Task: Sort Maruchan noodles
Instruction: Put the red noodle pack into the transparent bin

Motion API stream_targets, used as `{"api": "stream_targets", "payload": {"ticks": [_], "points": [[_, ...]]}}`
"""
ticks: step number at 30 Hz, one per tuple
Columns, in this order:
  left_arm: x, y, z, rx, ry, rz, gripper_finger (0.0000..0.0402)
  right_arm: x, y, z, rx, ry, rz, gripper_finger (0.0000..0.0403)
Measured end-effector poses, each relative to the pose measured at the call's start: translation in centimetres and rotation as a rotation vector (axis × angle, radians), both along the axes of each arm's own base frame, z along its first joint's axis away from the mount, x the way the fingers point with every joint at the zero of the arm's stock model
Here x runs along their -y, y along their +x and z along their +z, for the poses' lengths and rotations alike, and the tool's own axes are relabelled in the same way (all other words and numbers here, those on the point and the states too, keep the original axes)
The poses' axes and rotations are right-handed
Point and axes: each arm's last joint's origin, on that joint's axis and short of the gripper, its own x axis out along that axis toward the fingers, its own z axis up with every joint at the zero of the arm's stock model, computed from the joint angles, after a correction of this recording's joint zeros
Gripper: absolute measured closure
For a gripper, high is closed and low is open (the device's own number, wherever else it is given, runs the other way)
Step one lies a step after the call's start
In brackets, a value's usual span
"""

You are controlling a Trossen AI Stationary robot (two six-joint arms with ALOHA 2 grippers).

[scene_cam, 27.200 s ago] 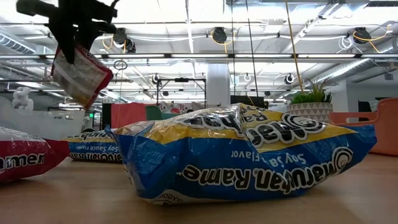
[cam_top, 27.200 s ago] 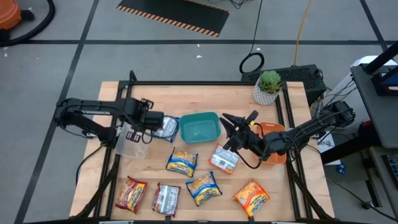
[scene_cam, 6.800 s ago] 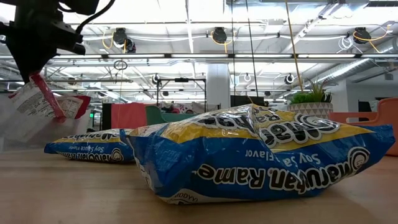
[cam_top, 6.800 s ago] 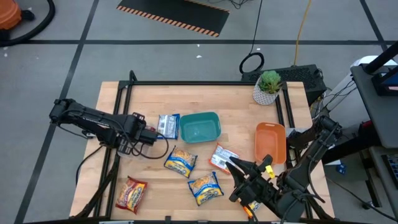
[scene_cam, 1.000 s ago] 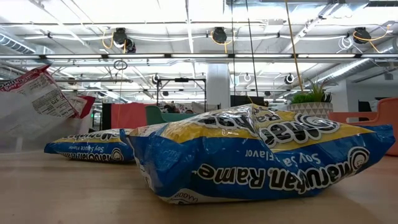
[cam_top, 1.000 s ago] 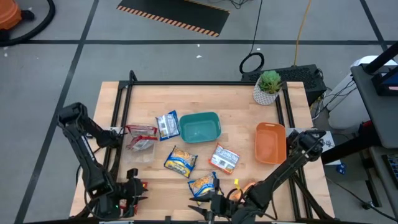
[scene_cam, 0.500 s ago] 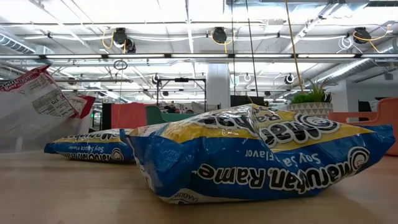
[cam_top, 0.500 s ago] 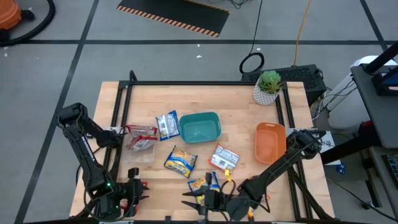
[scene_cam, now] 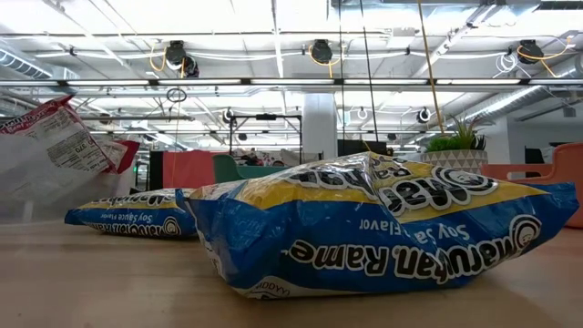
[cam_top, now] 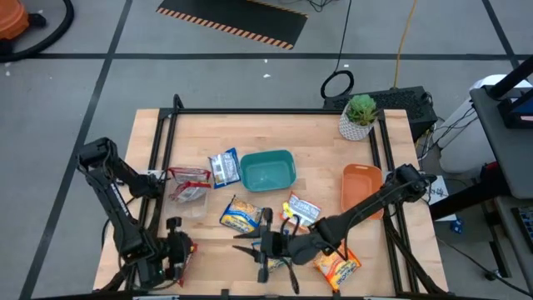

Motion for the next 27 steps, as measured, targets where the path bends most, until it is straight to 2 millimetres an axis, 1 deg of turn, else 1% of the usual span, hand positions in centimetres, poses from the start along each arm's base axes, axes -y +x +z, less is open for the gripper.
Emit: {"api": "stream_targets", "payload": {"ticks": [2,6,9,13,16,19,27], "points": [[-0.8,0.1,-0.9,-0.038,-0.004,0.060,0.0266,0.8,0.3,-0.1,-0.021,-0.014,-0.014,0.0305],[-1.8,0.4,-2.2,-0.139,-0.065,0.173,0.0260,2.3,0.6,-0.1,-0.066,-0.044,-0.046,0.0305],[-2.1,0.7,-2.6,-0.158,-0.078,0.183,0.0243,3.1,1.0,-0.5,-0.100,-0.062,-0.066,0.0305],[-2.2,1.3,-3.0,-0.118,-0.102,0.165,0.0217,3.8,1.2,-0.7,-0.123,-0.064,-0.084,0.0305],[-1.8,1.6,-3.1,-0.088,-0.149,0.147,0.0205,4.0,1.3,-0.8,-0.130,-0.057,-0.084,0.0305],[-1.5,1.6,-3.1,-0.073,-0.181,0.144,0.0198,3.9,1.4,-0.7,-0.120,-0.041,-0.044,0.0305],[-1.5,1.3,-3.1,-0.084,-0.171,0.160,0.0197,4.0,1.5,-0.5,-0.105,-0.036,-0.039,0.0305]]}}
